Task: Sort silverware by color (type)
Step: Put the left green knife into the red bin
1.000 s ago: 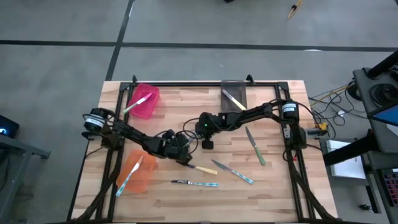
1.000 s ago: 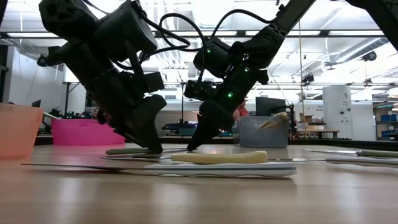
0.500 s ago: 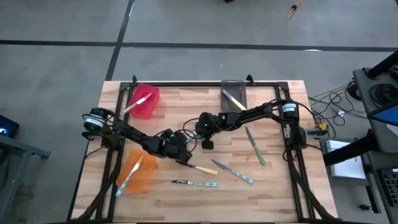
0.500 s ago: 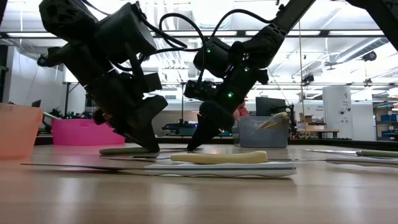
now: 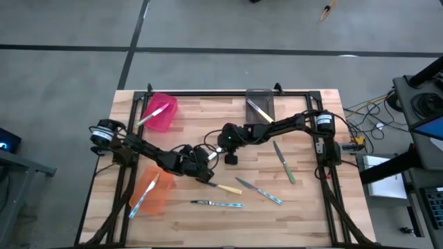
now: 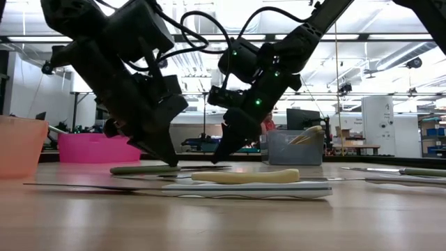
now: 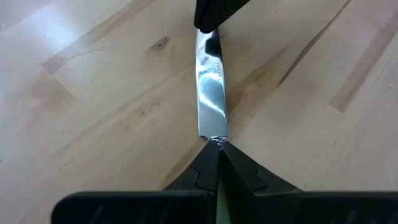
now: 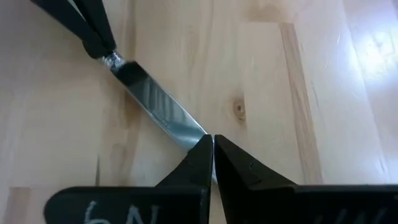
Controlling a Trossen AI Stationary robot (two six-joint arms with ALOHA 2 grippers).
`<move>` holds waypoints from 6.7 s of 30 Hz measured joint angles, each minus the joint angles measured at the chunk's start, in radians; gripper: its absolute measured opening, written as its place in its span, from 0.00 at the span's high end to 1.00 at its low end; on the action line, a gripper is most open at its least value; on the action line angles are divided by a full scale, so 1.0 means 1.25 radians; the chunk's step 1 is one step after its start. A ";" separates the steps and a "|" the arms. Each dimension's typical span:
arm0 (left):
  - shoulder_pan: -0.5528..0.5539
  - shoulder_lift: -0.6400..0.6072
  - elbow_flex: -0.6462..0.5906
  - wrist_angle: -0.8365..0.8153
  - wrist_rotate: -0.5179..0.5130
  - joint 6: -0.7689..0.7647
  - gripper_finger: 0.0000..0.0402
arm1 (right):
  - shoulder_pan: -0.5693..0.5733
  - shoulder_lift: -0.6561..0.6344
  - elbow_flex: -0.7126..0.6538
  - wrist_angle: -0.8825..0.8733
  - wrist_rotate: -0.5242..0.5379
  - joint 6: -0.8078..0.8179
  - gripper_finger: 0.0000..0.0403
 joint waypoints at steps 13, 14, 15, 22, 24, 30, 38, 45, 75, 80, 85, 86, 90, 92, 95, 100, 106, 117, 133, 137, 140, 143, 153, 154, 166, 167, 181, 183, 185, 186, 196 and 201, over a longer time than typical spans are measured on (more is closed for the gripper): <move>-0.007 -0.022 0.000 -0.003 0.001 0.007 1.00 | 0.002 -0.007 0.000 -0.003 -0.032 0.003 0.98; -0.007 -0.024 0.000 -0.006 0.001 0.008 1.00 | 0.002 -0.007 0.000 -0.003 -0.041 0.003 0.98; -0.007 -0.025 0.000 -0.009 0.002 0.008 1.00 | 0.002 -0.008 0.000 -0.004 -0.049 0.003 0.98; -0.011 -0.044 0.000 -0.013 0.014 0.050 1.00 | 0.002 -0.029 0.000 -0.028 -0.115 0.003 0.98; -0.011 -0.056 0.000 -0.013 0.014 0.063 1.00 | 0.004 -0.029 0.000 -0.038 -0.130 0.003 0.98; -0.011 -0.089 0.001 -0.016 0.029 0.104 1.00 | 0.006 -0.029 0.000 -0.045 -0.134 0.002 0.98; -0.011 -0.092 -0.008 -0.030 0.028 0.121 1.00 | 0.006 -0.029 0.000 -0.065 -0.134 0.000 0.98; -0.011 -0.086 -0.026 -0.008 0.016 0.134 0.95 | 0.006 -0.029 0.000 -0.065 -0.134 -0.010 0.98; -0.007 0.042 -0.026 0.063 -0.020 0.146 0.61 | 0.006 -0.034 -0.002 -0.148 -0.224 -0.045 0.98; -0.007 0.055 -0.025 0.063 -0.017 0.132 0.68 | 0.005 -0.034 -0.005 -0.148 -0.224 -0.052 0.98; -0.008 0.062 -0.025 0.064 -0.011 0.125 0.79 | 0.005 -0.034 -0.008 -0.147 -0.224 -0.064 0.98; -0.008 0.063 -0.025 0.065 -0.010 0.125 0.82 | 0.005 -0.034 -0.009 -0.147 -0.224 -0.066 0.98; -0.008 0.063 -0.025 0.062 -0.011 0.119 0.94 | 0.005 -0.034 -0.009 -0.149 -0.224 -0.062 0.98; -0.007 0.064 -0.025 0.061 -0.020 0.107 0.95 | 0.005 -0.036 -0.009 -0.156 -0.224 -0.055 0.98; -0.006 0.061 -0.026 0.055 -0.043 0.093 0.95 | 0.005 -0.050 -0.009 -0.168 -0.222 -0.046 0.98; -0.006 0.045 -0.028 0.051 -0.058 0.092 0.95 | 0.005 -0.096 -0.009 -0.180 -0.209 0.037 0.98; -0.004 0.013 -0.031 0.041 -0.058 0.093 0.98 | 0.017 -0.161 -0.008 -0.246 -0.200 0.199 0.98; -0.002 -0.065 -0.068 0.034 -0.040 0.135 0.99 | 0.044 -0.255 0.070 -0.709 -0.043 0.350 0.98; 0.001 -0.074 -0.068 0.035 -0.012 0.134 1.00 | 0.097 -0.262 0.022 -0.786 -0.251 0.393 0.98; 0.000 -0.077 -0.064 0.037 -0.013 0.134 1.00 | 0.097 -0.261 0.015 -0.786 -0.248 0.391 0.98; 0.000 -0.084 -0.064 0.037 -0.013 0.134 1.00 | 0.097 -0.260 0.012 -0.783 -0.234 0.388 0.98; 0.000 -0.098 -0.064 0.037 -0.014 0.134 1.00 | 0.097 -0.260 0.008 -0.782 -0.212 0.388 0.98; 0.000 -0.152 -0.064 0.032 -0.014 0.168 1.00 | 0.107 -0.259 -0.022 -0.746 -0.206 0.382 0.98; 0.000 -0.156 -0.064 0.029 -0.013 0.168 1.00 | 0.110 -0.259 -0.028 -0.737 -0.207 0.379 0.98; -0.002 -0.210 -0.064 -0.077 0.233 0.425 1.00 | 0.153 -0.267 -0.111 -0.621 -0.207 0.385 0.98; -0.001 -0.211 -0.064 -0.077 0.239 0.442 1.00 | 0.156 -0.267 -0.115 -0.608 -0.206 0.385 0.98; 0.060 -0.208 -0.064 -0.071 0.239 0.479 1.00 | 0.170 -0.267 -0.134 -0.560 -0.122 0.377 0.98; 0.060 -0.208 -0.064 -0.070 0.239 0.481 1.00 | 0.170 -0.267 -0.138 -0.559 -0.122 0.377 0.98; 0.060 -0.208 -0.064 -0.068 0.239 0.481 1.00 | 0.170 -0.267 -0.140 -0.557 -0.122 0.374 0.98; 0.060 -0.208 -0.064 -0.067 0.239 0.481 1.00 | 0.170 -0.267 -0.141 -0.556 -0.122 0.371 0.98; 0.068 -0.208 -0.064 -0.013 0.241 0.499 0.91 | 0.170 -0.268 -0.143 -0.525 -0.122 0.363 0.98; 0.070 -0.208 -0.064 -0.008 0.241 0.493 0.79 | 0.170 -0.268 -0.143 -0.516 -0.123 0.355 0.98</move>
